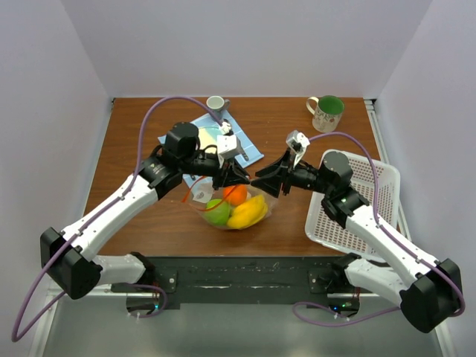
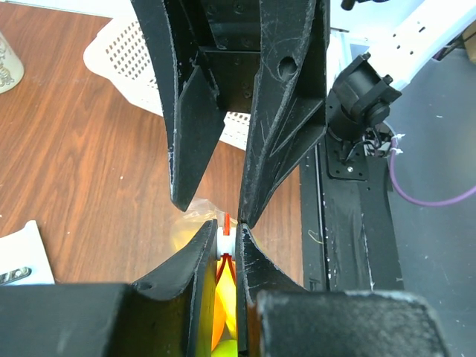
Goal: Place the food in the zip-top bag and seal the zipper
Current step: Adjust the zipper food storage bag at the center of the board.
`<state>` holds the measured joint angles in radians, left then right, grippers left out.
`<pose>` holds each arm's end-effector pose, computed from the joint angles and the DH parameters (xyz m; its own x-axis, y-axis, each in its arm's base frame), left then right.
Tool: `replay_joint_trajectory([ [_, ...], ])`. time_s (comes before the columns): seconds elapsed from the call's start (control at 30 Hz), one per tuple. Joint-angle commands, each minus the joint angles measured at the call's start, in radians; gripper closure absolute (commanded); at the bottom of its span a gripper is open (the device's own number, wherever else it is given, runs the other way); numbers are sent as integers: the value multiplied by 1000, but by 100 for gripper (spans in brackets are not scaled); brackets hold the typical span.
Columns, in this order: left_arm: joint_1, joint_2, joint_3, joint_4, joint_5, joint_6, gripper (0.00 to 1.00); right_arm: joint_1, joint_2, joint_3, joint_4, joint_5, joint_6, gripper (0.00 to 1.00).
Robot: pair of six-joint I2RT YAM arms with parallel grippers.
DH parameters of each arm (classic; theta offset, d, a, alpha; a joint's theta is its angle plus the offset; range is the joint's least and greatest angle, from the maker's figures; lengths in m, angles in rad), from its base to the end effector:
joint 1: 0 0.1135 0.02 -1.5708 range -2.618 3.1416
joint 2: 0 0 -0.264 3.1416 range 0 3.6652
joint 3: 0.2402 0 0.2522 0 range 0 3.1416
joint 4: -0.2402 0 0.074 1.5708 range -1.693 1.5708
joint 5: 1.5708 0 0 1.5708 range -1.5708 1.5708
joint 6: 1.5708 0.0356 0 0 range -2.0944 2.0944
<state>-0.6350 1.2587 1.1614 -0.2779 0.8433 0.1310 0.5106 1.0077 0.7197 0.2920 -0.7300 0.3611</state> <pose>0.2092 -0.1872 0.3649 -0.1679 0.2316 -0.9582 0.9843 0.0937 -0.1498 0.1904 0.1339 0.3251 -0.3310 0.1164 -0.9364 -0.8862 0.3026 0.3508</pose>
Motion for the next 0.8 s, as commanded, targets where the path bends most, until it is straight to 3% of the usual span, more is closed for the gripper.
replay_joint_trajectory([
  [0.0,9,-25,67,65,63,-22,100,11,-1,15,32,-39,-24,52],
  [0.3,9,-9,77,63,63,-34,100,34,8,23,29,-36,-33,53],
  [0.77,9,25,64,100,43,-71,100,43,17,3,93,3,19,82],
])
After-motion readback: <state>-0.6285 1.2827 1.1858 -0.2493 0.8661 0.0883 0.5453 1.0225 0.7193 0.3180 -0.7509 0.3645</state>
